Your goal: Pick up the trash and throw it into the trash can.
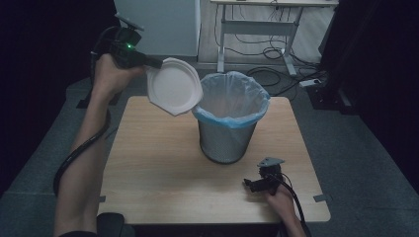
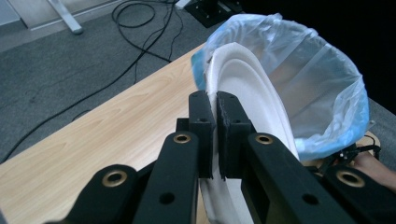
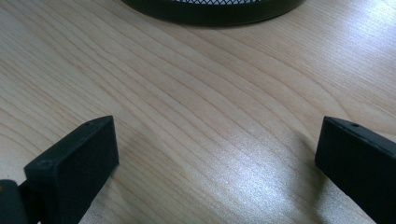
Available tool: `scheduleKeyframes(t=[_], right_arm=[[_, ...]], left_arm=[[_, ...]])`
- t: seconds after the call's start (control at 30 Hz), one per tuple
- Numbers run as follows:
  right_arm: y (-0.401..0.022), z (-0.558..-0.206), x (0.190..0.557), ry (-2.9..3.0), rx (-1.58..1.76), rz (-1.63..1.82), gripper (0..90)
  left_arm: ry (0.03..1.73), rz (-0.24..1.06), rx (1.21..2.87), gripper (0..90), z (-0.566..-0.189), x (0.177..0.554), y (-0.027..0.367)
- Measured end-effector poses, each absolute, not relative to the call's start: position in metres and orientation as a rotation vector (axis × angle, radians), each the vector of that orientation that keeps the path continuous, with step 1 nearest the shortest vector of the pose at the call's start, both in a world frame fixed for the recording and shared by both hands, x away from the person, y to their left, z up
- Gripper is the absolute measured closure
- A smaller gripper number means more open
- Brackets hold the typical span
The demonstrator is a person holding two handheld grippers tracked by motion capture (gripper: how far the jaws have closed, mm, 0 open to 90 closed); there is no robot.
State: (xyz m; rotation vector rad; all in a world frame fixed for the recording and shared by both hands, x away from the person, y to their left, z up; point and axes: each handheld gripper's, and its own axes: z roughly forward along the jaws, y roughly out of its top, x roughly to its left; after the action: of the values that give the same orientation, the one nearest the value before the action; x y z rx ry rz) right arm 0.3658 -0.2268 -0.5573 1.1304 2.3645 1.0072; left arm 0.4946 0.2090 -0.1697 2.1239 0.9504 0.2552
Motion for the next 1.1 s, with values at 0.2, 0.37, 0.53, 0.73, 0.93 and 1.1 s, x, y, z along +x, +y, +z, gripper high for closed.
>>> scheduleKeyframes(t=[0.2,0.37,0.53,0.73,0.93,1.1], right_arm=[[-0.227,-0.557,0.366,2.367,1.127,1.008,0.0],[-0.227,-0.557,0.366,2.367,1.126,1.008,0.0],[-0.227,-0.557,0.366,2.368,1.126,1.008,0.0],[-0.227,-0.557,0.366,2.368,1.126,1.008,0.0],[-0.227,-0.557,0.366,2.368,1.126,1.008,0.0],[-0.226,-0.557,0.366,2.366,1.126,1.008,0.0]], left_arm=[[0.923,0.262,2.132,85.8,-0.17,0.501,0.183],[0.914,0.264,2.135,85.8,-0.173,0.508,0.163],[0.901,0.263,2.133,85.8,-0.179,0.516,0.141],[0.893,0.267,2.131,85.8,-0.185,0.522,0.124],[0.874,0.281,2.134,85.8,-0.195,0.528,0.103],[0.848,0.292,2.137,85.8,-0.206,0.531,0.085]])
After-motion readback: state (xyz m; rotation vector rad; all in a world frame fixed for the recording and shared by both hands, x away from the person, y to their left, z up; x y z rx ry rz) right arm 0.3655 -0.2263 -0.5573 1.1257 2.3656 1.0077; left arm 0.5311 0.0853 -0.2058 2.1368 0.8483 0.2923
